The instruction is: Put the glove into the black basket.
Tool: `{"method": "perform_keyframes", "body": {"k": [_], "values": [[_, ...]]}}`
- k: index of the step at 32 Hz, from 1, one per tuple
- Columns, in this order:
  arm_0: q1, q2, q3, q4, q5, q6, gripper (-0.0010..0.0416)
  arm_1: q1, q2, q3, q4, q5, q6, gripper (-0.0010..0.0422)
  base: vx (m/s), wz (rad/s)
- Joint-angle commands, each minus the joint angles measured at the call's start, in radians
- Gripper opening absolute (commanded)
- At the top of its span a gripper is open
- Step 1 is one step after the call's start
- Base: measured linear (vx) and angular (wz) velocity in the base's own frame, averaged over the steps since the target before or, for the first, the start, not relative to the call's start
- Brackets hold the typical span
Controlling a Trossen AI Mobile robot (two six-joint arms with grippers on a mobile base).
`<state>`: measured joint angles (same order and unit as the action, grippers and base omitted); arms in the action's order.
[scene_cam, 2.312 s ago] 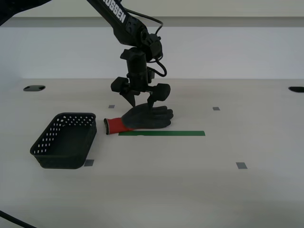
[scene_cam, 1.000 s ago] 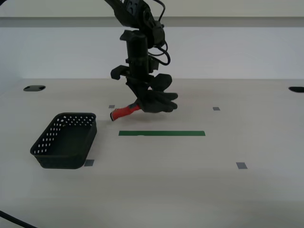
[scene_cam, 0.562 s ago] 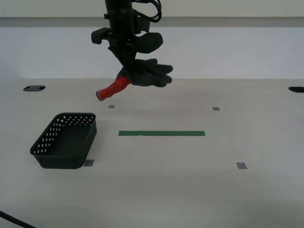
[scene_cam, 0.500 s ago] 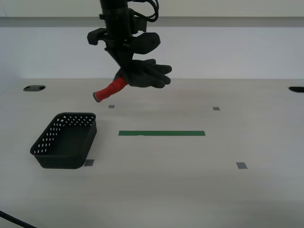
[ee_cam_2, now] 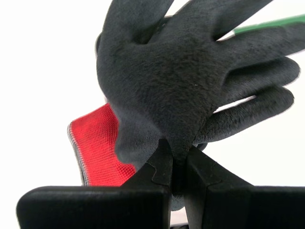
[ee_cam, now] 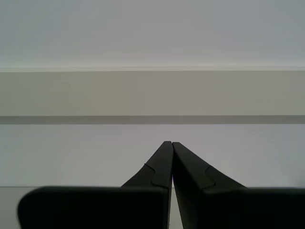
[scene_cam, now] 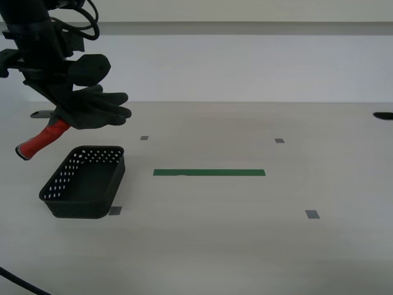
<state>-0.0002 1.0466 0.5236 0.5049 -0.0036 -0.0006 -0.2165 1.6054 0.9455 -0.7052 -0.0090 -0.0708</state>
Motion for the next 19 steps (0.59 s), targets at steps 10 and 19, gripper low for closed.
{"method": "perform_keyframes", "body": {"k": [10, 19], "values": [[0.0, 0.0, 0.001, -0.003, 0.0, 0.0, 0.0001, 0.035, 0.265, -0.017, 0.128, -0.002, -0.012, 0.0, 0.0, 0.0], [0.0, 0.0, 0.001, -0.005, 0.0, 0.0, 0.0001, 0.035, 0.266, -0.017, 0.13, 0.089, -0.035, 0.0027, 0.0, 0.0]]}}
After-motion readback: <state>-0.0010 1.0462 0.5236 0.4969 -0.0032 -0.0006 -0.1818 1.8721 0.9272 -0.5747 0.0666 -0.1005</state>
